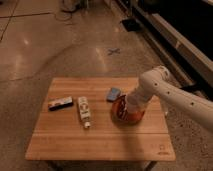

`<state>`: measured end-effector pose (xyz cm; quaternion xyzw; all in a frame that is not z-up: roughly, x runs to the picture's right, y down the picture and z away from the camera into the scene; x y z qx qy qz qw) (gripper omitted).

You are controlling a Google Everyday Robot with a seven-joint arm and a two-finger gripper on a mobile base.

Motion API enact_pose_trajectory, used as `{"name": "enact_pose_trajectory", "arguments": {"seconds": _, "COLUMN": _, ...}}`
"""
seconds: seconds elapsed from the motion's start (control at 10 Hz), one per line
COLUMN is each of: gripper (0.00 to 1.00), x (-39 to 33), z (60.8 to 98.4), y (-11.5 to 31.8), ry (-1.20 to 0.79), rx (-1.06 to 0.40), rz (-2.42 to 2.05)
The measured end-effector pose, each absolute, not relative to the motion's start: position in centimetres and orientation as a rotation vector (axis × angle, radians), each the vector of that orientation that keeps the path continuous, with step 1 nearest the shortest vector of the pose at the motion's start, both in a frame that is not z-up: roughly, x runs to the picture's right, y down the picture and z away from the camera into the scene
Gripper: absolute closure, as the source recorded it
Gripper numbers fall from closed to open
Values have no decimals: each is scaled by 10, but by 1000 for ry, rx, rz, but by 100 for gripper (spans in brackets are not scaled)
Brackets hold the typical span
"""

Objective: Place the ceramic cup in the ceramic bowl

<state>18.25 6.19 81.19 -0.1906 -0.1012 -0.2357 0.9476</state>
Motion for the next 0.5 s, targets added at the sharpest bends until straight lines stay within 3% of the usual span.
{"name": "enact_pose_trajectory", "arguments": {"seconds": 0.5, "gripper": 21, "x": 180, "z": 759, "y": 41, "ry": -219, "rx": -388, "rz": -578}}
